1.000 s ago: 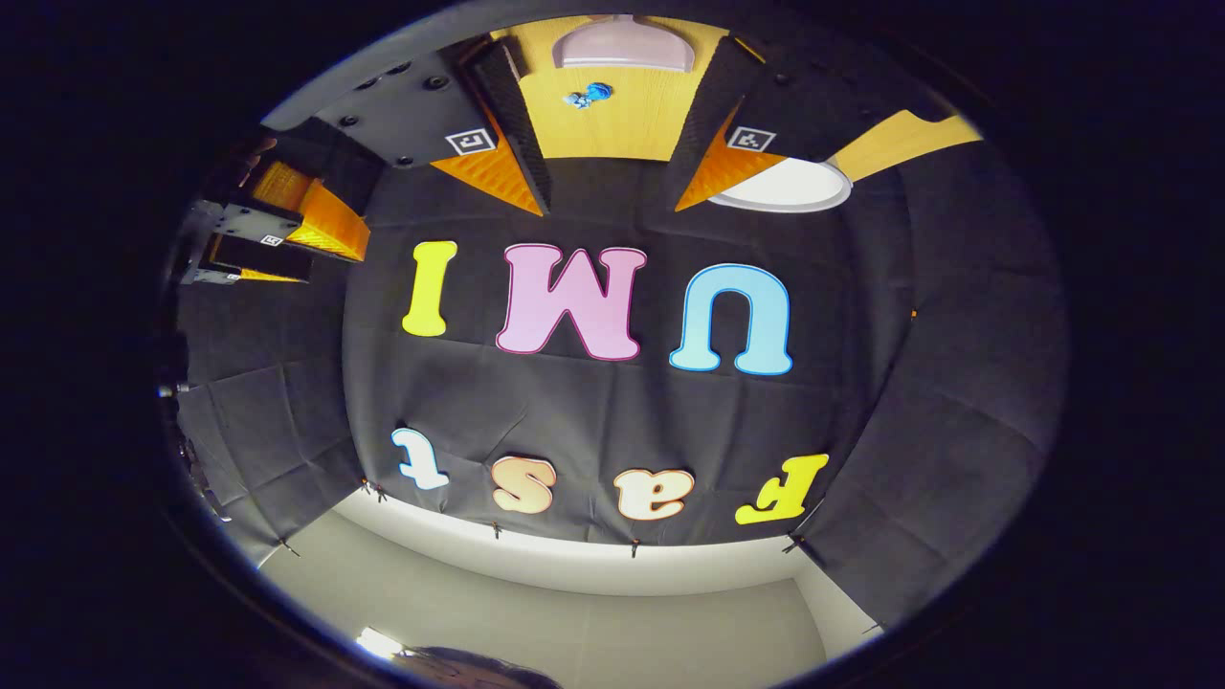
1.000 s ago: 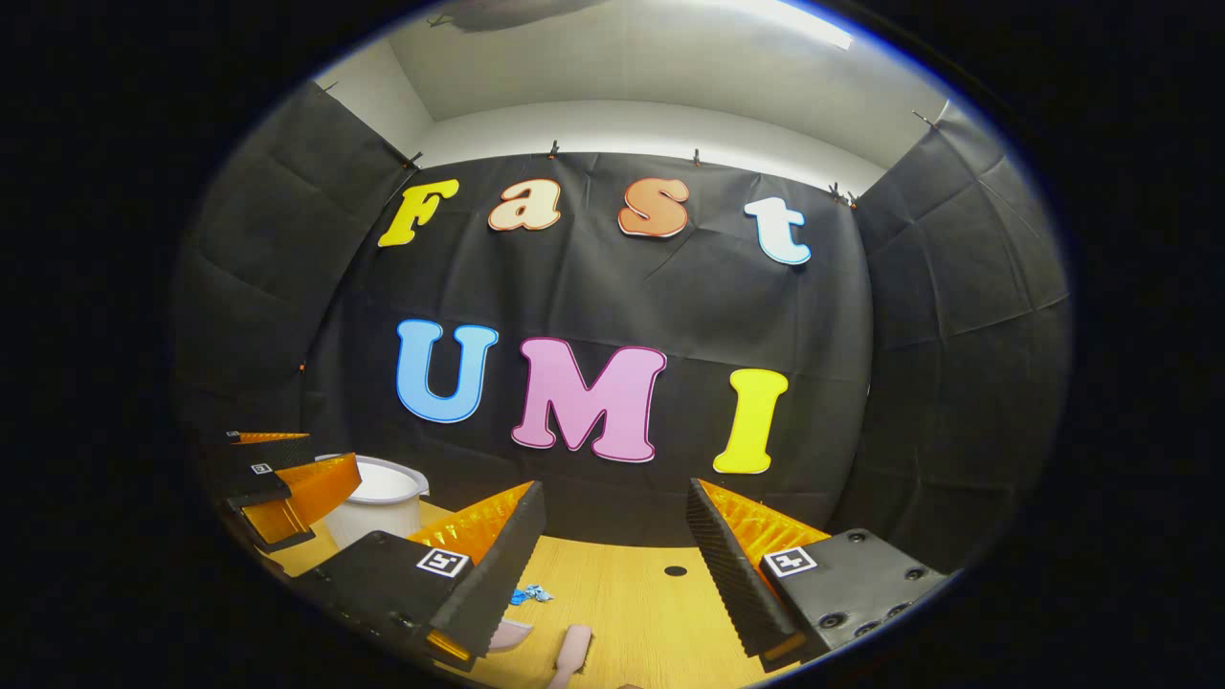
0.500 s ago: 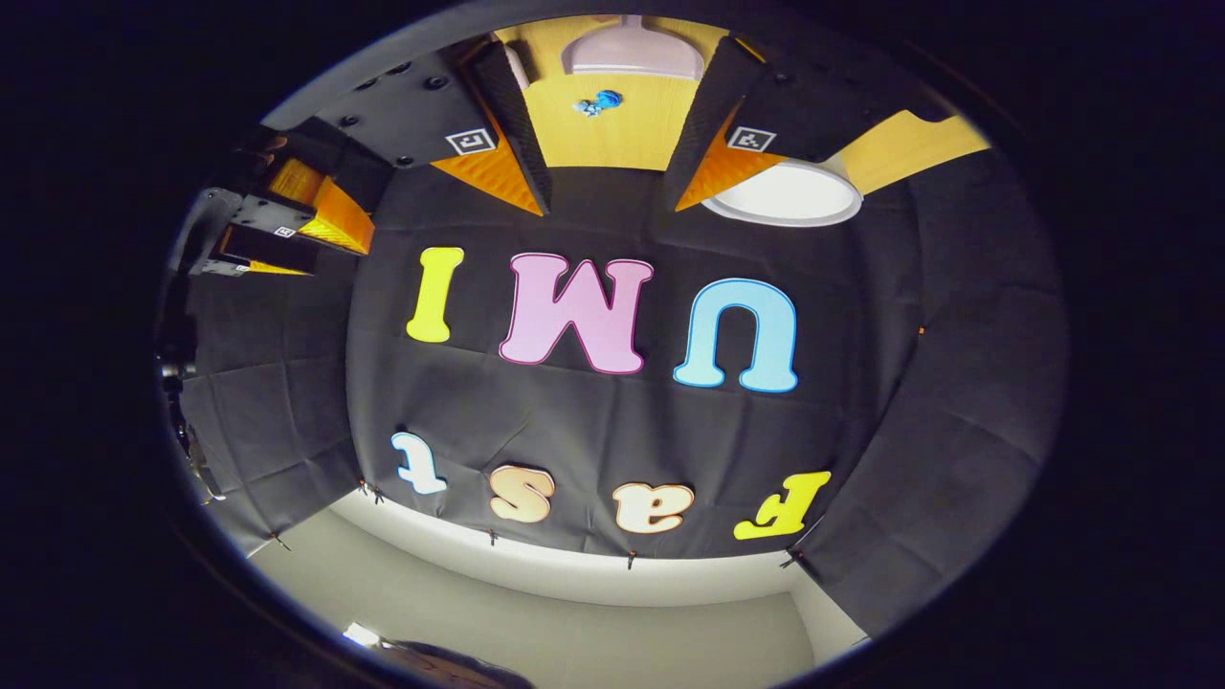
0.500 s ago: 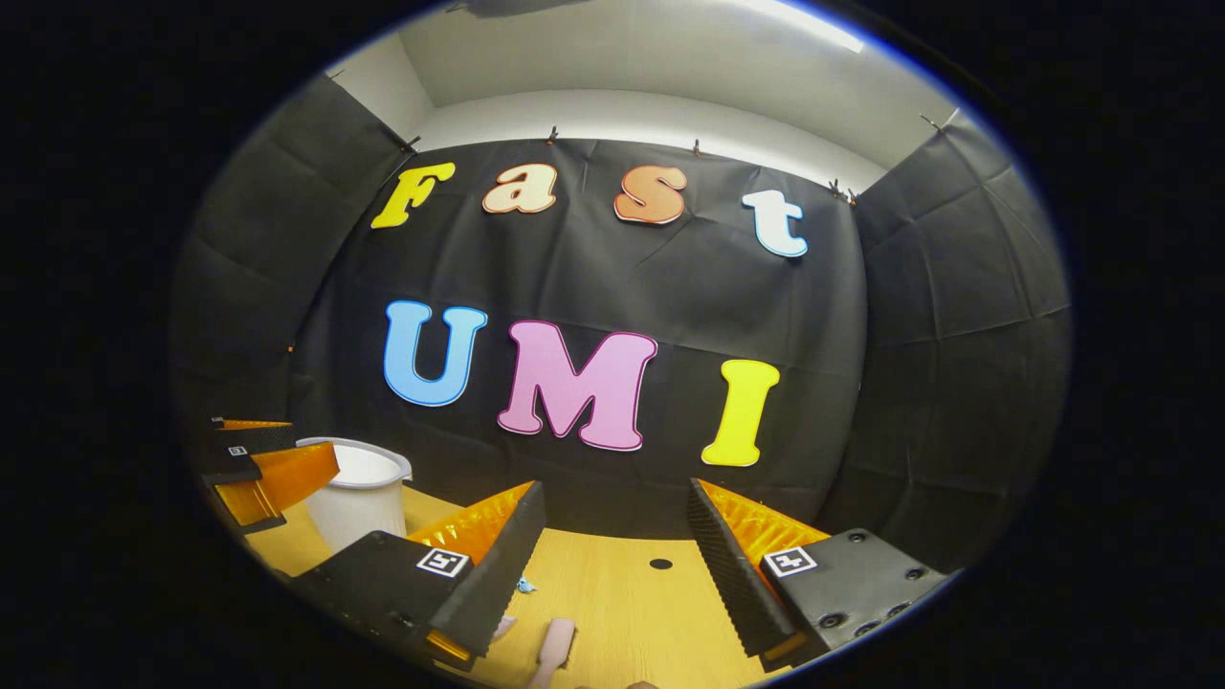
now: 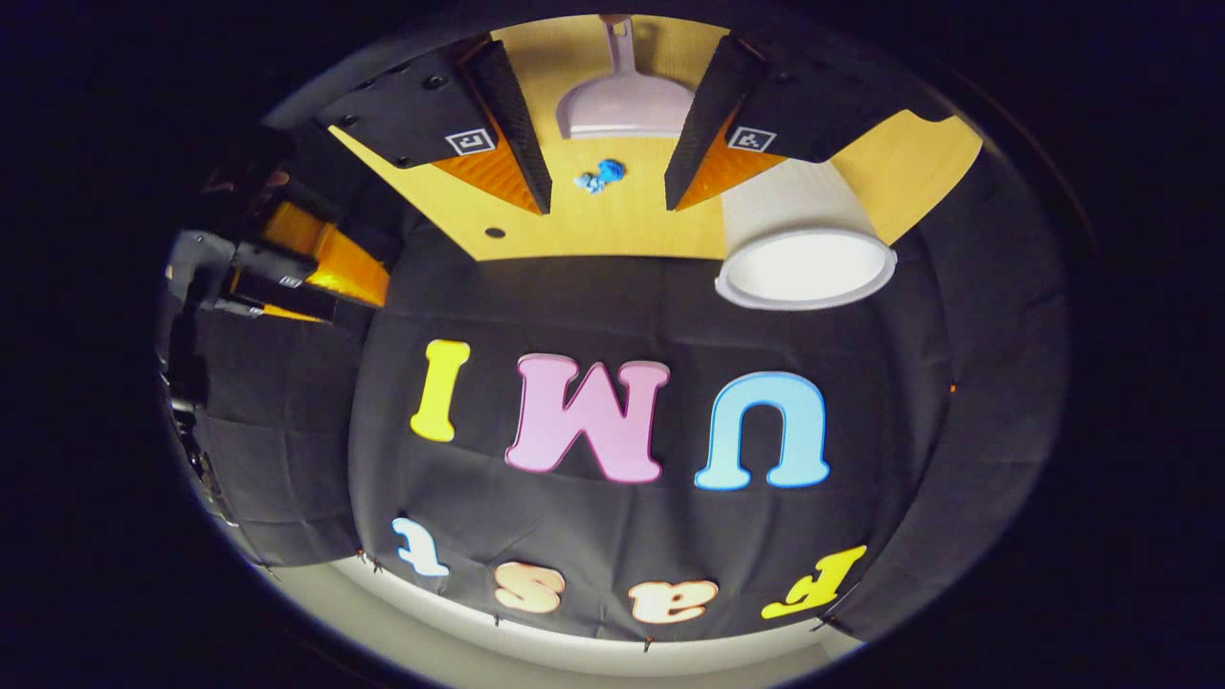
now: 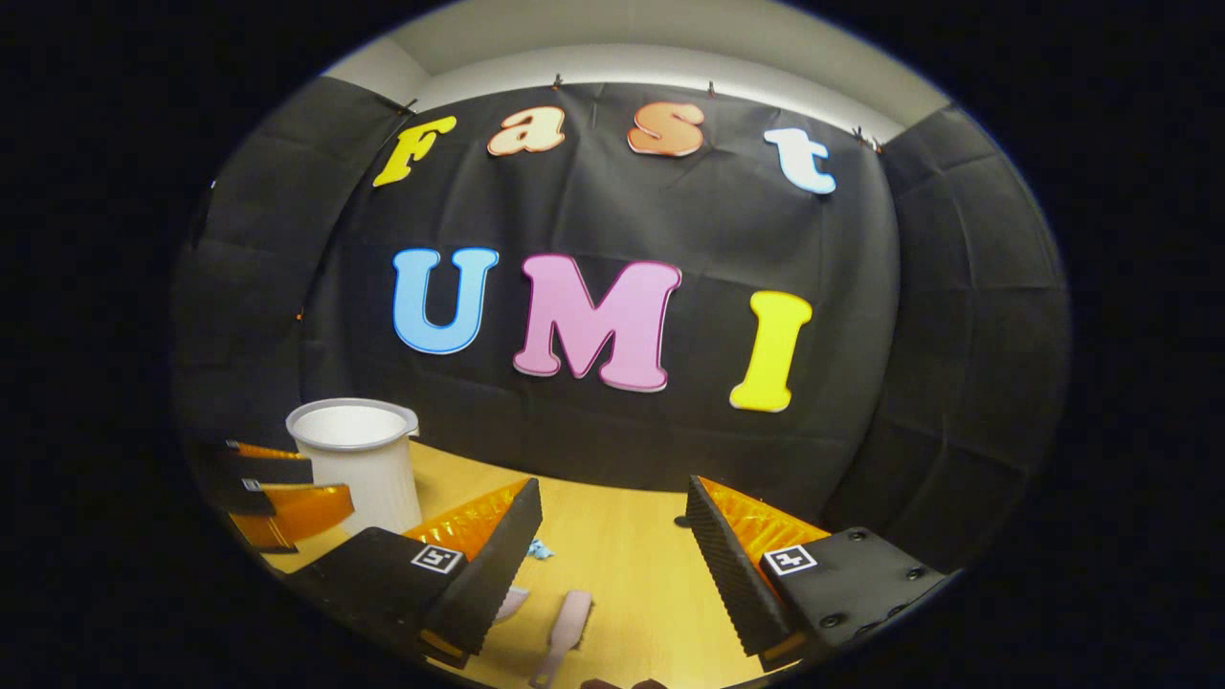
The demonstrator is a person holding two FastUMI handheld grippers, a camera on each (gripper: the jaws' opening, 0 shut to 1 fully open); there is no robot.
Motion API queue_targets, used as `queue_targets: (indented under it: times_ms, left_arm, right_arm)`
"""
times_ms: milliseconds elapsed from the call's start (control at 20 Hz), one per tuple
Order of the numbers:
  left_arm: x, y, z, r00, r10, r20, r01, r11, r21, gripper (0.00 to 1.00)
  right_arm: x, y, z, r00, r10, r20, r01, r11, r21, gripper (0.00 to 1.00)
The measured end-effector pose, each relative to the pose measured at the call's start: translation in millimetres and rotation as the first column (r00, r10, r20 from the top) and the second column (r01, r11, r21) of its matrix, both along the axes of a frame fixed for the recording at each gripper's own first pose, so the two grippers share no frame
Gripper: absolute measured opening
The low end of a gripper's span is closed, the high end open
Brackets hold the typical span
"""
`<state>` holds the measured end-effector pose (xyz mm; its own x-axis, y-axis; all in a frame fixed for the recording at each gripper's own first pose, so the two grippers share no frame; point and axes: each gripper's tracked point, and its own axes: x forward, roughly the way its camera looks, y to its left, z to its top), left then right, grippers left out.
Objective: Pick up the small broom and dustpan from the desktop, sweep the trash into the dustpan with the broom, and then empty the trash into the garbage bin.
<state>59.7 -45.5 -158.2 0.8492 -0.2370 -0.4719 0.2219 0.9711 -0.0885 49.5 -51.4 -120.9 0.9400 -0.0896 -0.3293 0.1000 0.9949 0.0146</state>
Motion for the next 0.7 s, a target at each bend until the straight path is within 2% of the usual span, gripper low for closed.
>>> queue_targets:
  times_ms: [100,250,400,500,600,700]
  left_arm:
    - [-11,-1,-36,0.995,0.017,-0.099,-0.014,0.999,0.028,0.71]
    - [-28,3,-95,0.972,0.042,-0.229,-0.011,0.991,0.132,0.71]
    - [-51,-1,-151,0.903,0.047,-0.427,0.025,0.986,0.162,0.73]
    - [-47,0,-172,0.876,0.079,-0.475,0.022,0.979,0.204,0.73]
    - [-42,-3,-189,0.866,0.086,-0.492,0.028,0.975,0.220,0.73]
    - [-41,-5,-207,0.830,0.092,-0.550,0.044,0.972,0.229,0.72]
  right_arm:
    - [1,-6,-17,0.999,-0.009,-0.036,0.009,1.000,0.013,0.97]
    - [-1,-16,-57,0.991,-0.007,-0.131,0.011,1.000,0.025,0.98]
    - [-6,-22,-89,0.976,-0.002,-0.220,0.022,0.996,0.088,0.98]
    - [-8,-29,-104,0.966,-0.004,-0.259,0.034,0.994,0.108,0.98]
    - [-8,-39,-111,0.962,-0.011,-0.272,0.039,0.994,0.098,0.98]
    - [-7,-46,-120,0.958,-0.008,-0.285,0.034,0.996,0.085,0.98]
